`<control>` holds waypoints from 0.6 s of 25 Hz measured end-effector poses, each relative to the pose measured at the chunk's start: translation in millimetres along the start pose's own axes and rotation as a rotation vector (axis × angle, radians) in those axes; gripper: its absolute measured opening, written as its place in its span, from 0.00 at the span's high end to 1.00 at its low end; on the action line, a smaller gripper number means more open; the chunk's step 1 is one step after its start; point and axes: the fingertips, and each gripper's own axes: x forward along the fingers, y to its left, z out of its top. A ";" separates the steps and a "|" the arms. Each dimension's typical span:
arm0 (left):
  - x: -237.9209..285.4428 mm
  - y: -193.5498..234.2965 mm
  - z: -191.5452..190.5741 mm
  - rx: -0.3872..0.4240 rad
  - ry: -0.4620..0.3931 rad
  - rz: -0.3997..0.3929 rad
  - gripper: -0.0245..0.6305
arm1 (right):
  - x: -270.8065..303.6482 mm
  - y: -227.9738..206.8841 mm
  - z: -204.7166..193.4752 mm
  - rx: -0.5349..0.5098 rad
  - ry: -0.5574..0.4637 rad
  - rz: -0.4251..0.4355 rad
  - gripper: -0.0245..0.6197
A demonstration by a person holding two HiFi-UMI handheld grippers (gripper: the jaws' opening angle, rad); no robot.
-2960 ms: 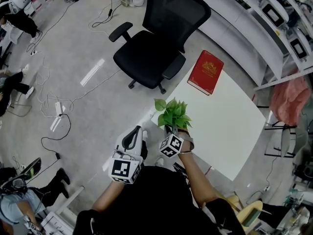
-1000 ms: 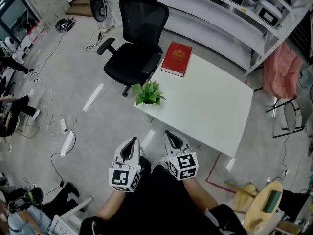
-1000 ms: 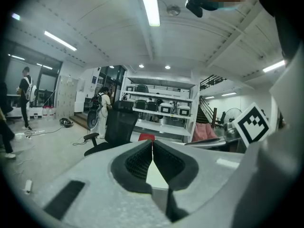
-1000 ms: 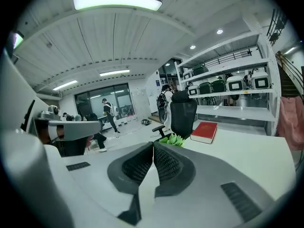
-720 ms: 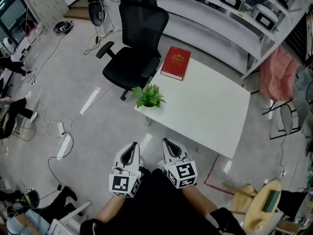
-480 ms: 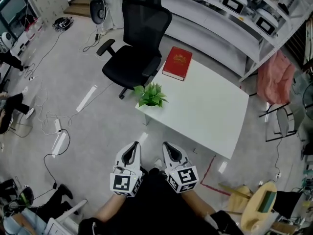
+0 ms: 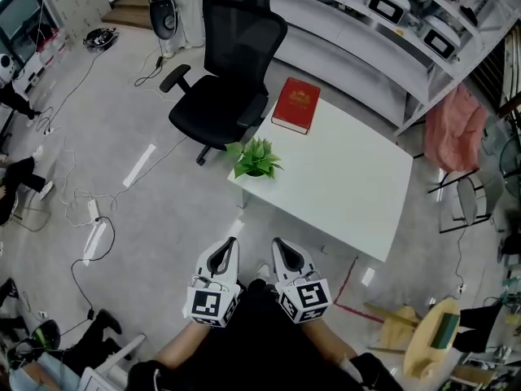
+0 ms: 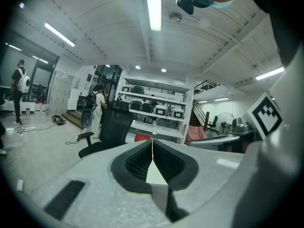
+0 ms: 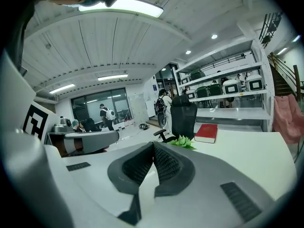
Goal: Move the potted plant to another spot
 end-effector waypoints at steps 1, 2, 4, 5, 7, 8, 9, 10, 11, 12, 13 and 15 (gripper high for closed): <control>-0.6 1.5 -1.3 -0.002 0.004 -0.003 0.93 | 0.9 1.4 -0.5 0.001 -0.001 -0.002 0.94; -1.2 2.8 -2.4 -0.005 0.006 -0.005 0.93 | 1.7 2.9 -1.0 0.003 -0.001 -0.004 0.94; -1.9 4.7 -3.2 -0.007 0.008 -0.010 0.93 | 2.7 4.9 -1.6 0.003 -0.001 -0.006 0.94; -1.7 5.4 -3.1 -0.009 0.007 -0.011 0.93 | 3.2 5.3 -1.7 0.002 -0.001 -0.008 0.94; -0.8 5.9 -2.5 -0.013 0.006 -0.013 0.93 | 3.6 5.0 -1.4 0.001 0.000 -0.012 0.94; -0.3 5.4 -2.0 -0.013 0.005 -0.015 0.93 | 3.2 4.6 -1.1 0.000 0.000 -0.014 0.94; 0.0 4.9 -1.5 -0.011 0.003 -0.017 0.93 | 2.8 4.4 -0.7 -0.001 0.000 -0.016 0.94; 0.1 5.0 -1.3 -0.011 0.003 -0.018 0.93 | 2.9 4.3 -0.3 -0.002 -0.001 -0.017 0.94; 0.3 5.9 -1.4 -0.012 0.003 -0.017 0.93 | 3.6 4.3 0.0 -0.002 -0.001 -0.018 0.94; 0.7 7.4 -1.7 -0.013 0.004 -0.015 0.93 | 4.7 4.4 0.3 -0.002 -0.001 -0.019 0.94; 1.1 8.8 -1.8 -0.013 0.005 -0.014 0.93 | 5.7 4.5 0.5 -0.002 -0.001 -0.020 0.94; 1.3 10.9 -2.0 -0.015 0.006 -0.012 0.93 | 7.1 4.9 0.9 -0.002 0.000 -0.022 0.94</control>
